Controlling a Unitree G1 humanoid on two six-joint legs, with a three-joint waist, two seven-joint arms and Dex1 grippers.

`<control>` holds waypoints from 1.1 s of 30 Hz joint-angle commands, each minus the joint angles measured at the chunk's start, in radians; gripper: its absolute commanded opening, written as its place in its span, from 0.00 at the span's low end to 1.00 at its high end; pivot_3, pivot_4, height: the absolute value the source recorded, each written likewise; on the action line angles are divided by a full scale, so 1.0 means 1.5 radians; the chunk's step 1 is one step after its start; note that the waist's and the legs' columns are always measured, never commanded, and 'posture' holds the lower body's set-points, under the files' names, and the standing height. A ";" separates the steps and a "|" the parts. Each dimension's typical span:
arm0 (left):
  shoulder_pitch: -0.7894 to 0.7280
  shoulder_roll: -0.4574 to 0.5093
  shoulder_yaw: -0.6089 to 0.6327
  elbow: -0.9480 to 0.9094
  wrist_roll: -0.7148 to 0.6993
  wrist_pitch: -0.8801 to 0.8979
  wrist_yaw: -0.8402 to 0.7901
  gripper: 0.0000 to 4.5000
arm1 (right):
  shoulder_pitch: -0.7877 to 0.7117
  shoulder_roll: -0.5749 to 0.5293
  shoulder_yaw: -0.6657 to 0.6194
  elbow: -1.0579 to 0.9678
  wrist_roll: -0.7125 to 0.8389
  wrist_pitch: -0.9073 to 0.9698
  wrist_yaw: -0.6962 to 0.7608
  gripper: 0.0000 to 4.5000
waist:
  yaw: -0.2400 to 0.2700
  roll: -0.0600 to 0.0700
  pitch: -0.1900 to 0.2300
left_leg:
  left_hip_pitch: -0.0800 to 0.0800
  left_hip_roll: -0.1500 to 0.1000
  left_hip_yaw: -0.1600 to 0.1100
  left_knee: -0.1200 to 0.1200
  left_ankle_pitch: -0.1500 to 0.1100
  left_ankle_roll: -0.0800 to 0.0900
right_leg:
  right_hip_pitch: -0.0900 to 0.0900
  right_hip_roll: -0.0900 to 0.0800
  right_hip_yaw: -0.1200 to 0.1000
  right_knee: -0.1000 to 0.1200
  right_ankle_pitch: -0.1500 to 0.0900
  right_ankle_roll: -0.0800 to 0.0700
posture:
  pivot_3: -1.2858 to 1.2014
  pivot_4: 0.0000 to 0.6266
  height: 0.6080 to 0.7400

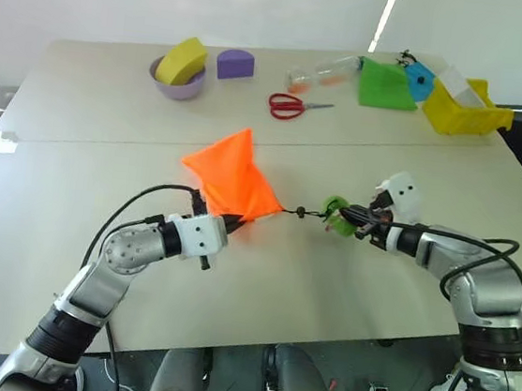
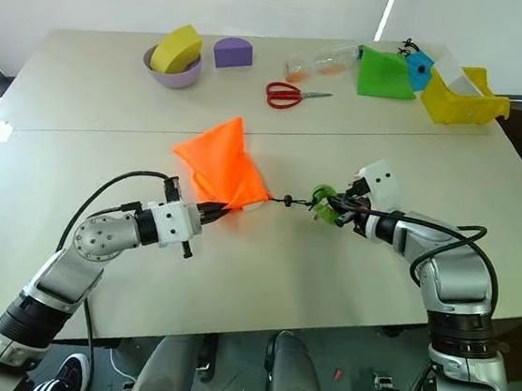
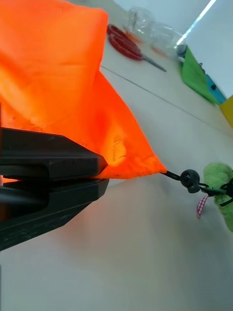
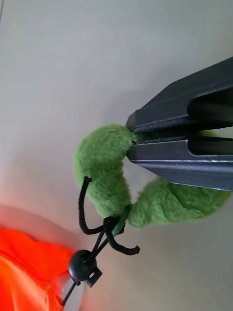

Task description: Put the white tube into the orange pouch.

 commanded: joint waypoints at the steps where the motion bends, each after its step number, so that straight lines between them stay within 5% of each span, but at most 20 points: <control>1: -0.011 -0.011 0.019 -0.024 -0.061 0.043 -0.019 0.20 | -0.014 0.006 0.000 -0.007 -0.003 -0.016 -0.009 0.00 | 0.000 0.000 0.000 | 0.000 0.000 0.000 0.000 0.000 0.000 | 0.000 0.000 0.000 0.000 0.000 0.000 | 0.52 0.24 1.00; 8: -0.005 -0.002 0.019 -0.032 -0.082 0.058 -0.040 0.99 | -0.012 0.014 0.008 0.008 -0.018 -0.044 -0.018 0.00 | 0.000 0.000 0.000 | 0.000 0.000 0.000 0.000 0.000 0.000 | 0.000 0.000 0.000 0.000 0.000 0.000 | 0.52 0.24 1.00; 18: -0.140 -0.054 0.041 0.023 -0.182 0.113 -0.071 0.99 | -0.019 0.033 0.008 0.051 -0.046 -0.113 -0.041 0.00 | 0.002 0.000 0.000 | 0.000 -0.001 0.000 0.001 0.000 0.000 | 0.001 0.001 0.000 0.000 0.000 0.000 | 0.52 0.24 1.00; 33: -0.398 -0.189 -0.002 0.496 -0.132 -0.069 -0.188 0.99 | -0.003 0.055 0.000 0.073 -0.085 -0.202 -0.090 0.00 | 0.001 0.000 0.000 | 0.000 -0.002 0.001 0.001 0.000 0.000 | 0.001 0.003 0.000 0.000 0.000 0.002 | 0.52 0.24 1.00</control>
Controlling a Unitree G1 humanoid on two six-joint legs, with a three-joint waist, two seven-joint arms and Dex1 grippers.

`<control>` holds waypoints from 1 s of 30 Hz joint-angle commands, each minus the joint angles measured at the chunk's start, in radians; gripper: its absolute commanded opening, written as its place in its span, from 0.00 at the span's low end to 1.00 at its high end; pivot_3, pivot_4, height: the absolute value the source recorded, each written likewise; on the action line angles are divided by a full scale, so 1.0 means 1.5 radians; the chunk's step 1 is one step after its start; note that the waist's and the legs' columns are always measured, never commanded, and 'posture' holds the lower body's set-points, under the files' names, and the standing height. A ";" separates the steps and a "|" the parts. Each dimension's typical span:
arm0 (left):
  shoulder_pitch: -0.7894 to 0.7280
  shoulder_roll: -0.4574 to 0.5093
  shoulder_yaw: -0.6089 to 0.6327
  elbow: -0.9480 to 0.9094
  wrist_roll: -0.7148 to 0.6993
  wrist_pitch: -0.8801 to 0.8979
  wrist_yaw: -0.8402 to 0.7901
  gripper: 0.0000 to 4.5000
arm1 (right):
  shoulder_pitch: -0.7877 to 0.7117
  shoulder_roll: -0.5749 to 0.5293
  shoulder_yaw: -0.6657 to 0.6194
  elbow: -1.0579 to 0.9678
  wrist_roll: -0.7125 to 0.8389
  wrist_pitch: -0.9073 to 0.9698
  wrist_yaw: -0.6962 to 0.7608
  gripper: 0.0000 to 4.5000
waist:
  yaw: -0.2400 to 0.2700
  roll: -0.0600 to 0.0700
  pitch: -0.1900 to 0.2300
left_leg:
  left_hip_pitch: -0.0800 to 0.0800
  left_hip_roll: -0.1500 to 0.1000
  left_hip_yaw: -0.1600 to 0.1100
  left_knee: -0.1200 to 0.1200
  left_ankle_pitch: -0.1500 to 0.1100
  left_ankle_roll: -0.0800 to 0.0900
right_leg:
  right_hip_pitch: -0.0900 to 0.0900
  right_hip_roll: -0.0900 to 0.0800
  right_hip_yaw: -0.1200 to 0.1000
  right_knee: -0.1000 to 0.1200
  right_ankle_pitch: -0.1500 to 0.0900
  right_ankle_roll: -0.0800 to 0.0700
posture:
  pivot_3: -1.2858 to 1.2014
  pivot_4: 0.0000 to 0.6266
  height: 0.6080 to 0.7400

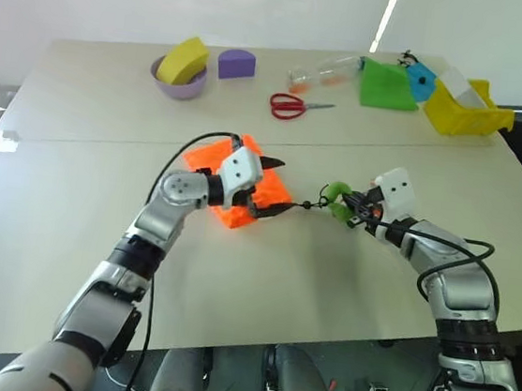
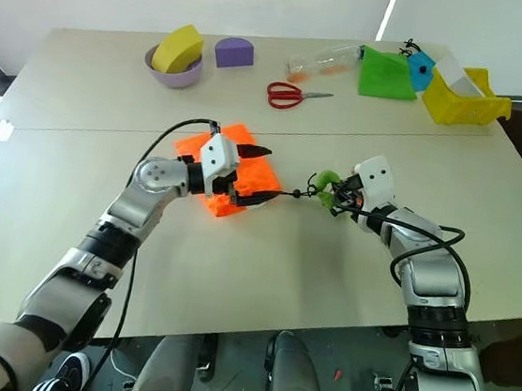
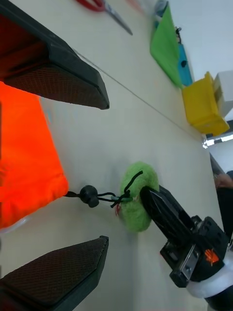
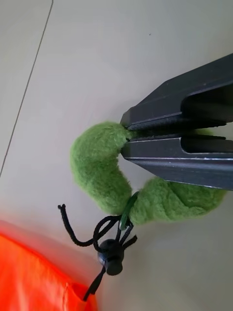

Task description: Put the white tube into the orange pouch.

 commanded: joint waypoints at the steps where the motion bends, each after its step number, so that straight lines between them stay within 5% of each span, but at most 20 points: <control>1: -0.054 -0.021 0.013 0.072 -0.020 0.004 -0.053 0.99 | 0.006 0.008 -0.018 -0.025 -0.002 -0.018 -0.011 0.00 | 0.000 0.000 0.000 | 0.000 0.000 0.000 0.000 0.000 0.000 | 0.000 0.000 0.000 0.000 0.000 0.000 | 0.52 0.24 1.00; 11: -0.162 -0.054 0.021 0.273 -0.013 0.005 -0.205 0.99 | 0.016 0.037 -0.006 -0.050 -0.012 -0.036 -0.030 0.00 | -0.001 0.000 0.000 | 0.000 0.000 0.000 0.000 0.000 0.000 | 0.000 0.001 0.000 0.000 0.000 0.000 | 0.52 0.24 1.00; 18: -0.268 -0.088 0.000 0.416 0.063 -0.045 -0.203 0.99 | 0.010 0.054 0.000 -0.057 -0.016 -0.036 -0.038 0.00 | 0.000 0.000 0.000 | -0.001 -0.001 0.000 0.001 0.000 0.000 | 0.000 0.000 0.000 0.000 0.000 0.000 | 0.52 0.24 1.00; 30: -0.297 -0.116 -0.011 0.480 0.154 -0.110 -0.182 0.99 | 0.004 0.059 -0.005 -0.065 -0.017 -0.031 -0.048 0.00 | -0.001 0.000 0.000 | -0.001 -0.001 0.000 0.000 0.000 0.000 | -0.001 0.000 0.000 0.000 0.000 0.000 | 0.52 0.24 1.00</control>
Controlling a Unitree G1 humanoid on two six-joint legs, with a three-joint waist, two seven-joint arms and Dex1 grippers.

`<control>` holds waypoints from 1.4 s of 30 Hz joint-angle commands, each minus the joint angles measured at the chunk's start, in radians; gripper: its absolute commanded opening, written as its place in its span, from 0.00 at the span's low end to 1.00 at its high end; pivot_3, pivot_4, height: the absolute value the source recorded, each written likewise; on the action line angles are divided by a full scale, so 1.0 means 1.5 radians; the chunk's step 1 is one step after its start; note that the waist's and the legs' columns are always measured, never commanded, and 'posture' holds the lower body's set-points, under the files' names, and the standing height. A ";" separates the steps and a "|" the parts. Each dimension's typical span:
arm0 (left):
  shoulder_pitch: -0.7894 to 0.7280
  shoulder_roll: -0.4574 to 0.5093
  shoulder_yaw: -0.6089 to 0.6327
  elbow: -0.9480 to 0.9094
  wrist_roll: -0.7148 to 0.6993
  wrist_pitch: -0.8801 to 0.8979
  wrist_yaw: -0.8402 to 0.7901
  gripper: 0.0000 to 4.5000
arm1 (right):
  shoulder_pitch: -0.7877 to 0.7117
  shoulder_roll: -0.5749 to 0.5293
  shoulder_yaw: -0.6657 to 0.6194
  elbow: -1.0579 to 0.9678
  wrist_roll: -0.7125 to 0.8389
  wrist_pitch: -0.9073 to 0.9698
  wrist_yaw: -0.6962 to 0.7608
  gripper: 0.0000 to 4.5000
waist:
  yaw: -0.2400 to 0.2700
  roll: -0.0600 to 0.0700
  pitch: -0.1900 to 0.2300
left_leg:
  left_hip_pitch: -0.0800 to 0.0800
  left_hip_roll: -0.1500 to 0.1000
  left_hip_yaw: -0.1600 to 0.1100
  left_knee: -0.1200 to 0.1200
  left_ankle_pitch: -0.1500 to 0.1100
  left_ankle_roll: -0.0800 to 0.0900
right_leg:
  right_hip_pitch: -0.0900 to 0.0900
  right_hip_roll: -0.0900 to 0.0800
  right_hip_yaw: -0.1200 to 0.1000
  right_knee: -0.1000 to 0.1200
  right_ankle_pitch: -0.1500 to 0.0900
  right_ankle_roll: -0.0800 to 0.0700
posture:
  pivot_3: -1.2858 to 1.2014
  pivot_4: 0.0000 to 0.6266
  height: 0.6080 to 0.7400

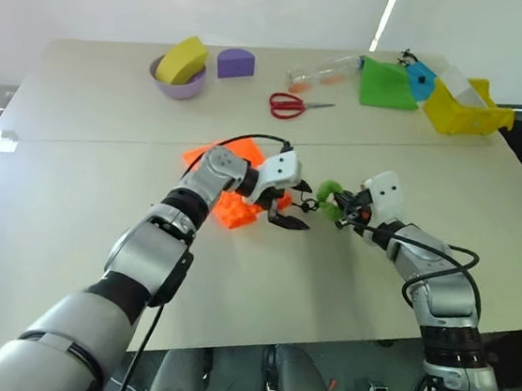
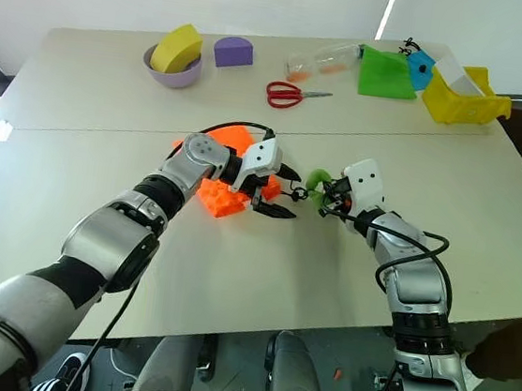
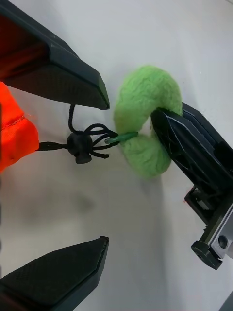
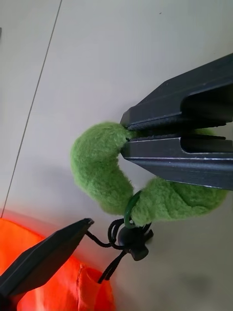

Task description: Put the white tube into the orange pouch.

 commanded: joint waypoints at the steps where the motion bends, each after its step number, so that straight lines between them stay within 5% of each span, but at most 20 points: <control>1: -0.020 -0.011 -0.001 0.009 0.020 -0.015 0.015 0.99 | -0.016 0.005 -0.012 -0.034 0.002 -0.010 -0.005 0.00 | 0.000 0.000 0.000 | 0.000 0.000 0.000 0.000 0.000 0.000 | 0.000 0.000 0.000 0.000 0.000 0.000 | 0.52 0.24 1.00; 4: -0.024 -0.014 -0.003 0.015 0.035 -0.017 0.019 0.99 | -0.018 0.007 -0.010 -0.035 0.002 -0.010 -0.006 0.00 | 0.000 0.000 0.000 | 0.000 0.000 0.000 0.000 0.000 0.000 | 0.000 0.000 0.000 0.000 0.000 0.000 | 0.52 0.24 1.00; 8: -0.028 -0.016 0.001 0.021 0.049 -0.026 0.045 0.71 | -0.020 0.008 -0.009 -0.037 0.001 -0.009 -0.007 0.00 | 0.000 0.000 0.000 | 0.000 0.000 0.000 0.000 0.000 0.000 | 0.000 0.000 0.000 0.000 0.000 0.000 | 0.52 0.24 1.00; 18: -0.031 -0.025 0.030 0.027 0.033 0.013 0.028 0.71 | -0.022 0.007 -0.009 -0.036 0.000 -0.010 -0.008 0.00 | 0.000 0.000 0.000 | 0.000 0.000 0.000 0.000 0.000 0.000 | 0.000 0.000 0.000 0.000 0.000 0.000 | 0.52 0.24 1.00; 21: -0.033 -0.027 0.043 0.027 0.026 0.039 0.016 0.52 | -0.023 0.008 -0.006 -0.035 -0.001 -0.011 -0.008 0.00 | 0.000 0.000 0.000 | 0.000 0.000 0.000 0.000 0.000 0.000 | 0.000 0.000 0.000 0.000 0.000 0.000 | 0.52 0.24 1.00; 25: -0.026 -0.023 0.035 0.021 0.044 0.014 0.038 0.12 | -0.023 0.008 -0.006 -0.036 -0.001 -0.011 -0.008 0.00 | 0.000 0.000 0.000 | 0.000 0.000 0.000 0.000 0.000 0.000 | 0.000 0.000 0.000 0.000 0.000 0.000 | 0.52 0.24 1.00; 36: -0.023 -0.021 0.038 0.022 0.049 0.007 0.035 0.12 | -0.025 0.008 -0.007 -0.033 -0.002 -0.011 -0.008 0.00 | 0.000 0.000 0.000 | 0.000 0.000 0.000 0.000 0.000 0.000 | 0.000 0.000 0.000 0.001 0.000 0.000 | 0.52 0.24 1.00; 39: -0.028 -0.020 0.037 0.023 0.051 0.009 0.029 0.30 | -0.025 0.008 -0.006 -0.032 -0.002 -0.011 -0.007 0.00 | 0.000 0.000 0.000 | 0.000 0.000 0.000 0.000 0.000 0.000 | 0.000 0.000 0.000 0.001 0.000 0.000 | 0.52 0.24 1.00; 42: -0.032 -0.016 0.031 0.022 0.056 0.020 0.018 0.59 | -0.026 0.010 -0.004 -0.032 -0.002 -0.012 -0.007 0.00 | 0.000 0.000 0.000 | 0.000 0.000 0.000 0.000 0.000 0.000 | 0.000 0.000 0.000 0.001 0.000 0.000 | 0.52 0.24 1.00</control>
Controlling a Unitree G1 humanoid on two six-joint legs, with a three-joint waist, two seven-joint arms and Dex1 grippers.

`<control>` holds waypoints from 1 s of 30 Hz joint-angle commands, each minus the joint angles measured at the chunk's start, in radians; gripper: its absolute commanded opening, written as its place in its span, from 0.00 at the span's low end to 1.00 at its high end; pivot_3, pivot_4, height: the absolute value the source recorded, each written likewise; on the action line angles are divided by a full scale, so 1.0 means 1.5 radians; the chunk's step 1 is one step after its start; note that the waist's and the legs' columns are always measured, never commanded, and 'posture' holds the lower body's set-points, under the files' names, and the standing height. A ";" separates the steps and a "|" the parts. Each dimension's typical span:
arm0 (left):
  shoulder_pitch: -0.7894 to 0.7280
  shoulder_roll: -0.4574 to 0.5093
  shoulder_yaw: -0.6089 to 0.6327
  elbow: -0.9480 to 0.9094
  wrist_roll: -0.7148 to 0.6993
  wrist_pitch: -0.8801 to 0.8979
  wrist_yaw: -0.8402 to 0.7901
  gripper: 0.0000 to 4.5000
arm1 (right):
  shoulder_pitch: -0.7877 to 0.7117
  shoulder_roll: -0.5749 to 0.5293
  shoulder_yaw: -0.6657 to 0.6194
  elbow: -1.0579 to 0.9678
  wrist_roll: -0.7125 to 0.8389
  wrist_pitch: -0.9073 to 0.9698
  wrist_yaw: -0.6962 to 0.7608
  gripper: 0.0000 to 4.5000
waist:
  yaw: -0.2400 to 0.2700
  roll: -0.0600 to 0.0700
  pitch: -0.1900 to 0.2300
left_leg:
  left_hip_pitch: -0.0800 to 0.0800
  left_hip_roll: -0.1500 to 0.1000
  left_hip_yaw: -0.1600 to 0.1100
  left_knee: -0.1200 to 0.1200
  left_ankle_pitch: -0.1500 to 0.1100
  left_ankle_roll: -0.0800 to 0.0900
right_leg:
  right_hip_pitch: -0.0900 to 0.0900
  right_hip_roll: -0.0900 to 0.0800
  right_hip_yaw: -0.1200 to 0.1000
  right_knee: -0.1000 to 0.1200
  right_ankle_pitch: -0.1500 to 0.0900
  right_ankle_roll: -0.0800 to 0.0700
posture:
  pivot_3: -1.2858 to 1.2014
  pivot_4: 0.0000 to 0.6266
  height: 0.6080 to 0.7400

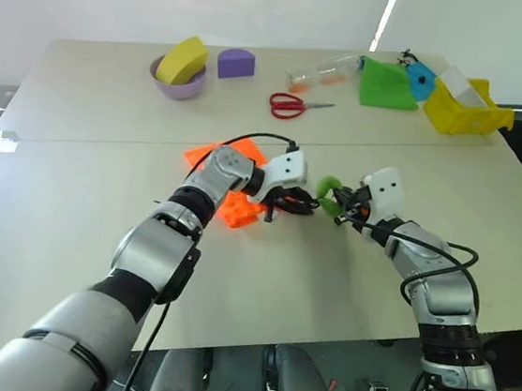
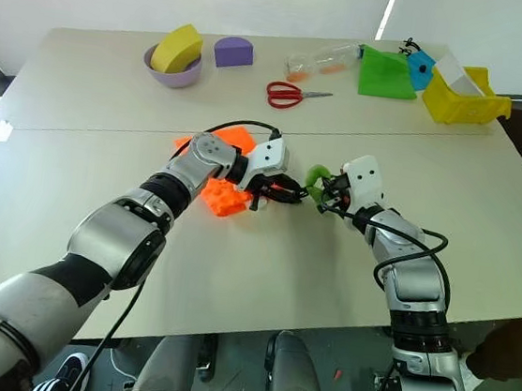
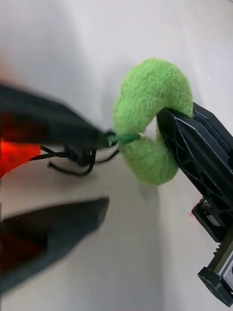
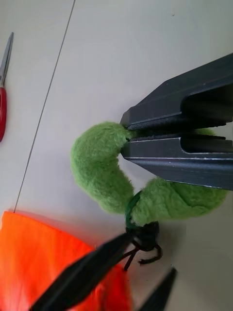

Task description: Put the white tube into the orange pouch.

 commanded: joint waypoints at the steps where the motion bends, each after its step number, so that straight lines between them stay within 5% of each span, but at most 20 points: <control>1: -0.014 0.005 -0.006 -0.005 0.008 0.000 -0.016 0.59 | -0.018 0.004 -0.005 -0.026 -0.001 -0.012 0.000 0.00 | 0.000 0.000 0.000 | 0.000 0.000 0.000 0.000 0.000 0.000 | 0.000 0.000 0.000 0.000 0.000 0.000 | 0.52 0.24 1.00; 6: -0.023 0.003 0.007 -0.004 0.004 -0.006 0.020 0.59 | -0.021 0.007 -0.003 -0.025 -0.003 -0.013 0.000 0.00 | 0.000 0.000 0.000 | 0.000 0.000 0.000 0.000 0.000 0.000 | 0.000 0.000 0.000 0.000 0.000 0.000 | 0.52 0.24 1.00; 13: -0.047 -0.006 0.097 -0.004 -0.091 0.130 -0.048 0.59 | -0.018 0.007 -0.006 -0.027 -0.002 -0.024 0.007 0.00 | -0.001 0.000 0.000 | 0.000 0.000 0.000 0.001 0.000 0.000 | 0.000 0.000 0.000 0.001 0.000 0.000 | 0.52 0.24 1.00; 30: -0.016 0.016 0.023 0.000 0.002 0.030 0.008 0.59 | -0.020 0.011 -0.003 -0.025 -0.007 -0.025 0.005 0.00 | 0.000 0.000 0.000 | 0.000 0.000 0.000 0.001 0.000 0.000 | 0.000 0.000 0.000 0.001 0.000 0.000 | 0.52 0.24 1.00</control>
